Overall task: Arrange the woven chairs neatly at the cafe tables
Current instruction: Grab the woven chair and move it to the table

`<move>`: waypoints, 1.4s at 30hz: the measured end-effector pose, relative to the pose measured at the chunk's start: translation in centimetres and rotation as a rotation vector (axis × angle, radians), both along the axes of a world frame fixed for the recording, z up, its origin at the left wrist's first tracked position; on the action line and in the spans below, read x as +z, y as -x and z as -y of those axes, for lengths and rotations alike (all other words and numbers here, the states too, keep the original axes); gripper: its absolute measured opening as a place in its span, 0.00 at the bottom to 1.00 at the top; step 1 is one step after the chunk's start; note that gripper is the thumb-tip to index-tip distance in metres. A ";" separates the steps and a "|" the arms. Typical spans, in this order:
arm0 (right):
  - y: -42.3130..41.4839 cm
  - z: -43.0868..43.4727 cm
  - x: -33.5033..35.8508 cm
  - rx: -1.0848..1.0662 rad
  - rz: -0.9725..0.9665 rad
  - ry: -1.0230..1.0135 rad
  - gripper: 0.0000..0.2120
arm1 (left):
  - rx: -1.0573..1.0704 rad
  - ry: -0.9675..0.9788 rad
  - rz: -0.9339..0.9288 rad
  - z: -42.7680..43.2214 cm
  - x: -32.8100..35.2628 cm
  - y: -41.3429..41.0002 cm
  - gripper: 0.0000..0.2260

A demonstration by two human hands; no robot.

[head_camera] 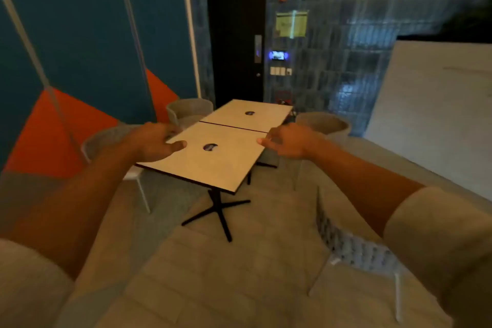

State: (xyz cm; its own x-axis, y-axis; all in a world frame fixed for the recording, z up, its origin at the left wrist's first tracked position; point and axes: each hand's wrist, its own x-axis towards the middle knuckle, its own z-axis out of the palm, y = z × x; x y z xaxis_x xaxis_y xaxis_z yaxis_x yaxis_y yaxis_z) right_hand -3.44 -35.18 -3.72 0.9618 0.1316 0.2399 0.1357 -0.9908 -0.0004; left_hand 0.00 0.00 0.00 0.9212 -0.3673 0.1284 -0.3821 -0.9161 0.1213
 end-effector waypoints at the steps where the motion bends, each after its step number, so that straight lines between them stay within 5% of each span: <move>1: 0.8 1.1 -1.2 -0.023 -0.026 0.024 0.39 | -0.008 -0.019 -0.018 1.0 -0.7 -0.2 0.25; 5: 4.4 4.2 -5.8 -0.166 -0.113 0.002 0.43 | -0.082 0.053 -0.070 3.7 -3.5 -1.1 0.22; 29: 23.7 28.8 -21.0 -0.586 -0.324 -0.153 0.23 | -0.506 -0.089 -0.382 36.8 -20.7 2.0 0.26; 42: 25.5 41.9 -28.2 -0.687 -0.553 -0.311 0.31 | -0.556 -0.118 -0.505 52.9 -29.6 5.6 0.22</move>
State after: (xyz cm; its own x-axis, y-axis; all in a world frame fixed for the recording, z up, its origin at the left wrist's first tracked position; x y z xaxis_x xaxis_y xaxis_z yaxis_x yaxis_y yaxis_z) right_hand -28.94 -77.05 -31.95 0.7931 -0.5011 -0.3463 -0.5781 -0.7983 -0.1688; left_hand -5.64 -52.94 -29.64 0.5326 -0.7798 -0.3290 -0.7154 -0.6225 0.3172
